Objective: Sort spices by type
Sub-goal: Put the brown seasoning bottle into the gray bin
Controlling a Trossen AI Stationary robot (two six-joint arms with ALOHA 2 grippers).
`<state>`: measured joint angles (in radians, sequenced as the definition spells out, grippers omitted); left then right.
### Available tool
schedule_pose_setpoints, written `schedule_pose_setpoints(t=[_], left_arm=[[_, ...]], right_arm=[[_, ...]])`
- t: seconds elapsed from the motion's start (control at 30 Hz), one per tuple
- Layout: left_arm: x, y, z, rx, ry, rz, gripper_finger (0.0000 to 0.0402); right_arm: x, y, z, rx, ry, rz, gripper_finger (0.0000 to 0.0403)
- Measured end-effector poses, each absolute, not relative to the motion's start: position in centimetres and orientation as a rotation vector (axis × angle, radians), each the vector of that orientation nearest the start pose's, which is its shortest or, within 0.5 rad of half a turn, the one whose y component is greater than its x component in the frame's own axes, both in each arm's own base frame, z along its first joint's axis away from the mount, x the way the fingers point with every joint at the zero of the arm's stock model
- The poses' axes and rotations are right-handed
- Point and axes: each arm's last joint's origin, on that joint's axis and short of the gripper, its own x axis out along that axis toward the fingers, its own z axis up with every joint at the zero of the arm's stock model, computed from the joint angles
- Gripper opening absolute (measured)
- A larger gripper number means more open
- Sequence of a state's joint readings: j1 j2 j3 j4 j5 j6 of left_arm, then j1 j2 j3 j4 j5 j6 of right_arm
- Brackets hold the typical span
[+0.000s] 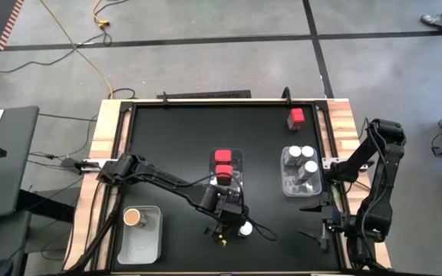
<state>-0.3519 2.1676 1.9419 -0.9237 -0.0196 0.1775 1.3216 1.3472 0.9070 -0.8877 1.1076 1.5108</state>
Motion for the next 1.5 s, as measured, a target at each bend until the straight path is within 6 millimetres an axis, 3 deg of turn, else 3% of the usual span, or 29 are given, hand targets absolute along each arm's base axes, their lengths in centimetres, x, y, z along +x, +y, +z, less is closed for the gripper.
schedule_pose_setpoints(t=[0.33, 0.6, 0.9, 1.33, 1.5], left_arm=[[43.5, -16.0, 22.5, 0.36, 1.141, -0.407, 0.0318], [43.7, -16.1, 22.7, 0.356, 1.108, -0.406, 0.0273], [43.6, -16.0, 22.7, 0.316, 1.137, -0.373, 0.0275], [41.7, -15.3, 26.4, -0.029, 1.361, -0.067, 0.0275], [39.9, -15.5, 28.0, 0.005, 1.4, -0.011, 0.0275]], right_arm=[[8.1, 21.5, 23.3, 0.236, 0.435, -0.174, 0.0377], [8.1, 21.4, 23.2, 0.23, 0.436, -0.175, 0.0377], [8.1, 21.3, 23.2, 0.221, 0.437, -0.177, 0.0377], [8.2, 21.3, 23.2, 0.228, 0.435, -0.182, 0.0377], [8.8, 21.1, 23.3, 0.267, 0.427, -0.217, 0.0377]])
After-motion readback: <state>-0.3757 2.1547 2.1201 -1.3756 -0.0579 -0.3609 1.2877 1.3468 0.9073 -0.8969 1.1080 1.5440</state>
